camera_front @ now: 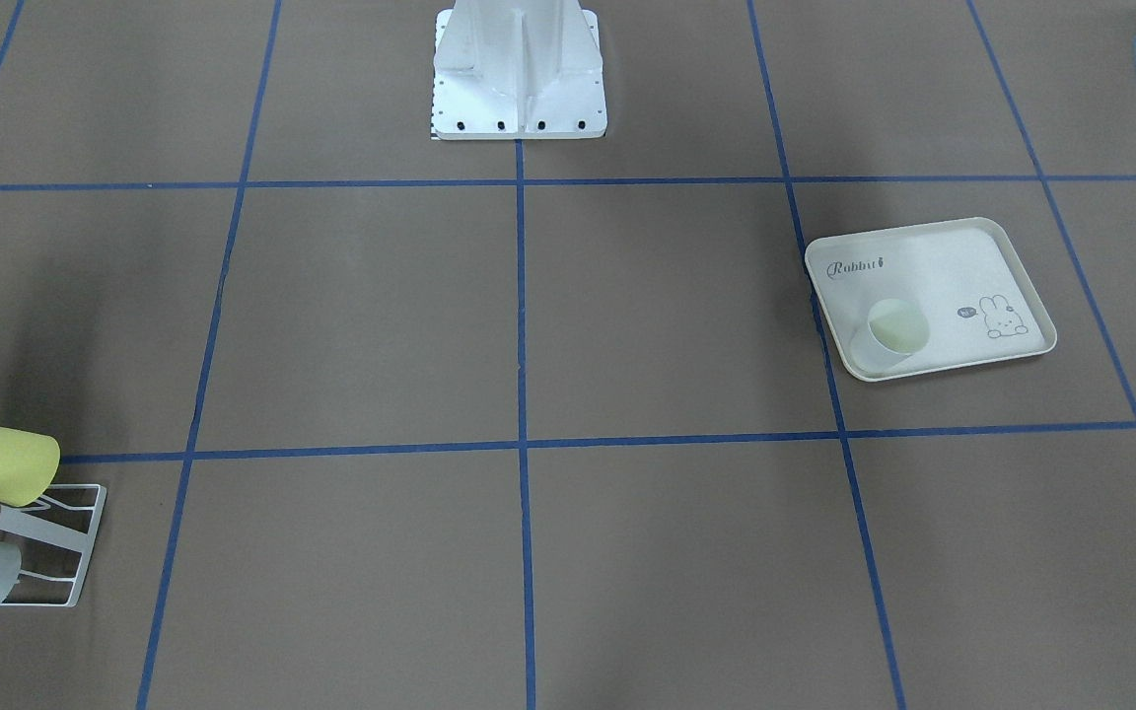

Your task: Transfer IKEA cup to right arm and place on rack

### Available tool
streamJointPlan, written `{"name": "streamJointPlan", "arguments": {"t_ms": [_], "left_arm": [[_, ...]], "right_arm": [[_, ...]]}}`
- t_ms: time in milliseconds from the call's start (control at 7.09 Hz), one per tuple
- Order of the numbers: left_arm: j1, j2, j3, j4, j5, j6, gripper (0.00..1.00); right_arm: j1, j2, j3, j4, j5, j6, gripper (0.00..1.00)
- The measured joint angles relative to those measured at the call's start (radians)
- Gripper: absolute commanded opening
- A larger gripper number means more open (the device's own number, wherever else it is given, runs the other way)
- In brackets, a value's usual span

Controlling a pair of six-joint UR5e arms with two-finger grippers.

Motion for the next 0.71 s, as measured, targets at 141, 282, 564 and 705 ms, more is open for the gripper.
{"name": "streamJointPlan", "arguments": {"t_ms": [141, 282, 564, 705], "left_arm": [[0.0, 0.0, 0.0, 0.0, 0.0, 0.0, 1.0], [0.001, -0.001, 0.0, 0.0, 0.0, -0.005, 1.0], [0.001, -0.002, -0.001, -0.001, 0.0, -0.023, 1.0], [0.001, -0.002, -0.002, -0.001, 0.0, -0.028, 1.0]], "right_arm": [[-0.001, -0.001, -0.002, 0.0, -0.001, 0.0, 0.21], [-0.004, -0.002, -0.003, 0.001, -0.004, 0.0, 0.22], [-0.015, -0.003, -0.005, 0.001, -0.021, 0.001, 0.54], [-0.018, -0.004, -0.008, 0.003, -0.025, 0.002, 1.0]]}}
